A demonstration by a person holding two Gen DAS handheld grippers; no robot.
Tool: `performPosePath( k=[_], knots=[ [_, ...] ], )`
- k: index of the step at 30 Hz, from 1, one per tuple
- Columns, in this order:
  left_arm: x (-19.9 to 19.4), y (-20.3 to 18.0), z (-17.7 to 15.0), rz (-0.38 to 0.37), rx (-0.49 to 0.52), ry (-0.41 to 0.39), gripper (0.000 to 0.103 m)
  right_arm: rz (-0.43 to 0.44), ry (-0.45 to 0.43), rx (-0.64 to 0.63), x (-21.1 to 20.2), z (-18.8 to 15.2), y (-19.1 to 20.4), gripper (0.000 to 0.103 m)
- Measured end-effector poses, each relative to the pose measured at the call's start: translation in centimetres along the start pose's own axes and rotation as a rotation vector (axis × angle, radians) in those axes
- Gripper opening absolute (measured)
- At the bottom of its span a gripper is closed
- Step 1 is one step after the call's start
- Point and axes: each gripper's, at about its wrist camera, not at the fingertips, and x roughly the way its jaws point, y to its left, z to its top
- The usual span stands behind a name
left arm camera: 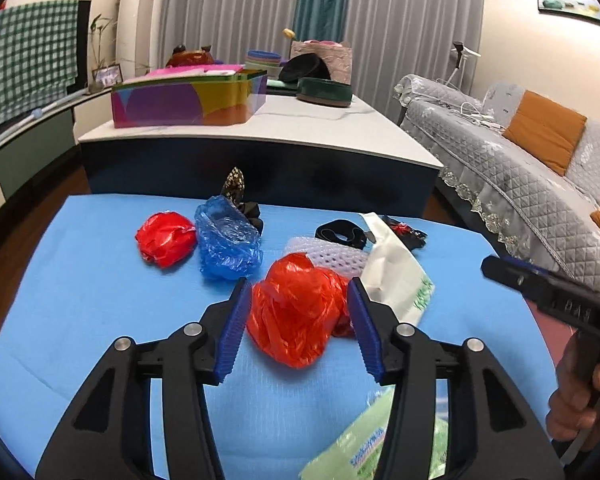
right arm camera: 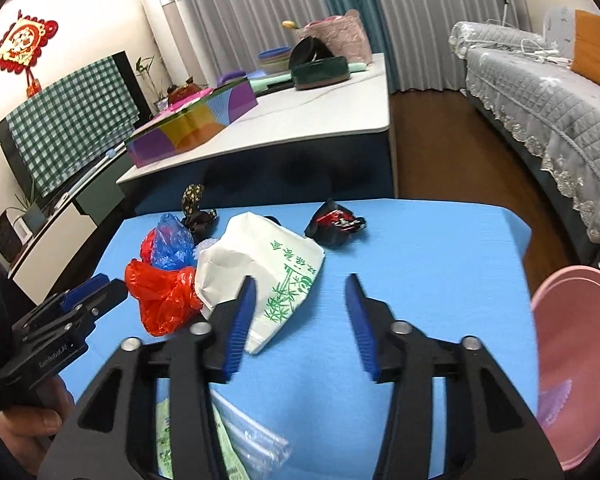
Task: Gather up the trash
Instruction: 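Grasp the red plastic bag with the left gripper while the right grasps the white paper bag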
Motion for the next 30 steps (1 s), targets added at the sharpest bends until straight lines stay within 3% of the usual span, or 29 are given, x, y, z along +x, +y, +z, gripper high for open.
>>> performPosePath(
  k=[5,6,7,11,19,30],
  knots=[
    [1.9,0.0,-0.1,0.022,0.006,0.031,0.048,0.018,0.045,0.021,2.2,-0.1,-0.3,0.063],
    [2.1,0.2,-0.1,0.026,0.003,0.037,0.044,0.022,0.051,0.023,2.6,-0.1,-0.3,0.064],
    [2.4,0.4,-0.1,0.029,-0.005,0.042,0.03,0.026,0.057,0.026,3.0,-0.1,-0.3,0.066],
    [2.5,1.0,0.2,0.033,-0.013,0.047,0.02,0.045,0.075,0.02,4.3,-0.1,0.1,0.07],
    [1.6,3.1,0.9,0.105,-0.067,0.032,0.017,0.045,0.08,-0.068,5.6,-0.4,3.0,0.087],
    [1.5,4.3,0.9,0.081,-0.107,0.054,0.017,0.005,0.159,-0.074,8.0,-1.1,4.3,0.089]
  ],
)
